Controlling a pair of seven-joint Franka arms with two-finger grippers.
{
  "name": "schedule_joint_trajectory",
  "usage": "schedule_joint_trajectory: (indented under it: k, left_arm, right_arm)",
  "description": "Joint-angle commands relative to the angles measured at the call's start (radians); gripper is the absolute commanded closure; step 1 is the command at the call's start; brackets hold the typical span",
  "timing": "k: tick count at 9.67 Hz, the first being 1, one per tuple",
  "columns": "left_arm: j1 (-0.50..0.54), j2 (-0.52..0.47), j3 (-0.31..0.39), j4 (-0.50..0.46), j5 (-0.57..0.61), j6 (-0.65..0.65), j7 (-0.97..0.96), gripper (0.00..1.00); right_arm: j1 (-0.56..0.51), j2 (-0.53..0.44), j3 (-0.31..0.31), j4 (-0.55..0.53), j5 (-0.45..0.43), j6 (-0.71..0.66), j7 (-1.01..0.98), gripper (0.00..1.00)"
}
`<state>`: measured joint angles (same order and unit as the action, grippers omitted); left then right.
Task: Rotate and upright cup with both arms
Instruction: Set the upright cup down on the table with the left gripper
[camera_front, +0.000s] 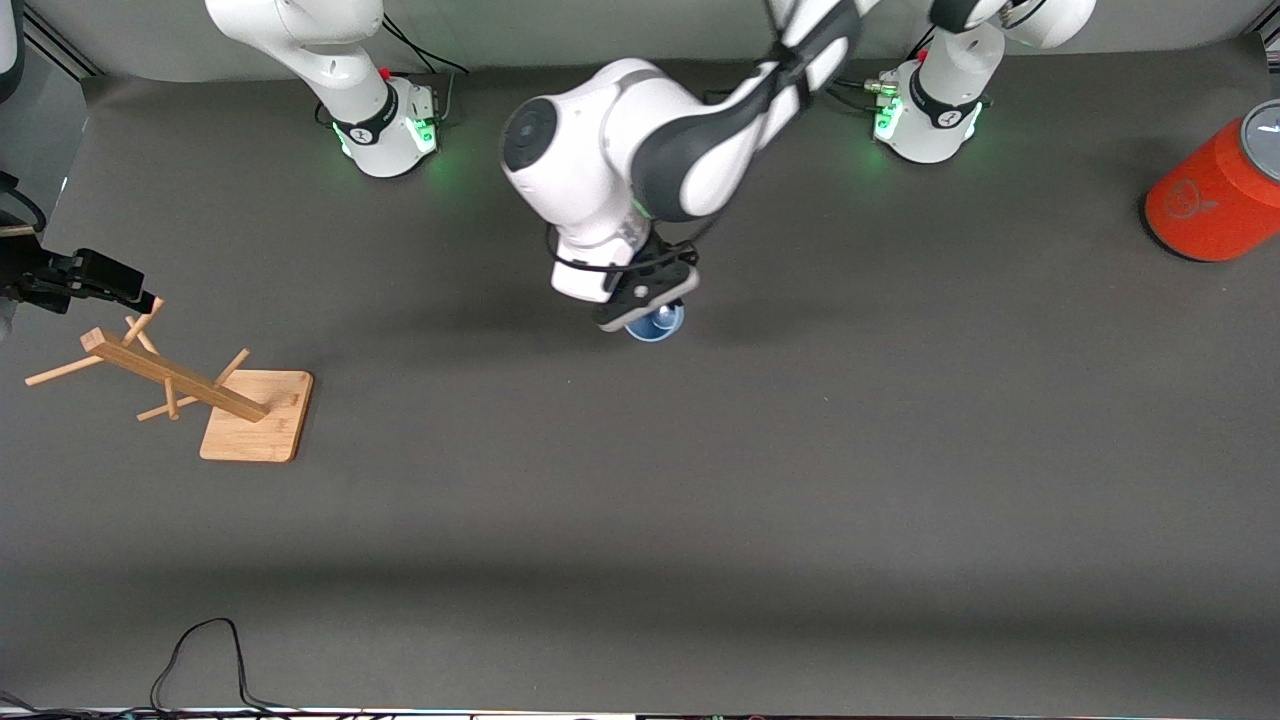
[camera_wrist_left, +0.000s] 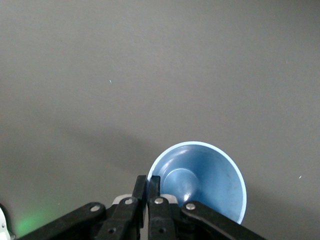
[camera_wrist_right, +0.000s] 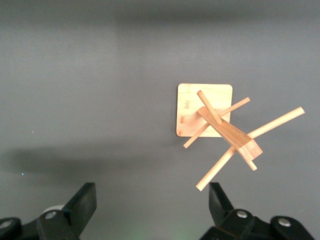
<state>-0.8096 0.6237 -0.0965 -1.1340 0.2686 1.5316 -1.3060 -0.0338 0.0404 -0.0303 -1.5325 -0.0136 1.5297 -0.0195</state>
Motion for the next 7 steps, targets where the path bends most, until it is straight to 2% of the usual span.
schedule_joint_trajectory:
  k: [1,2,3,7]
  left_arm:
    - [0.058,-0.274,0.001,-0.386,-0.045,0.213,-0.030,1.00]
    - [0.075,-0.344,0.003,-0.502,-0.048,0.295,-0.077,1.00]
    - [0.096,-0.375,0.003,-0.573,-0.055,0.356,-0.108,1.00]
    - [0.109,-0.372,0.005,-0.756,-0.068,0.596,-0.428,1.00]
  right_arm:
    - [0.005,0.001,0.000,0.003,-0.011,0.006,-0.010,0.00]
    - [0.005,0.001,0.000,0.005,-0.011,0.006,-0.010,0.00]
    - [0.005,0.001,0.000,0.005,-0.011,0.006,-0.010,0.00]
    - [0.003,0.001,0.000,0.005,-0.011,0.006,-0.010,0.00]
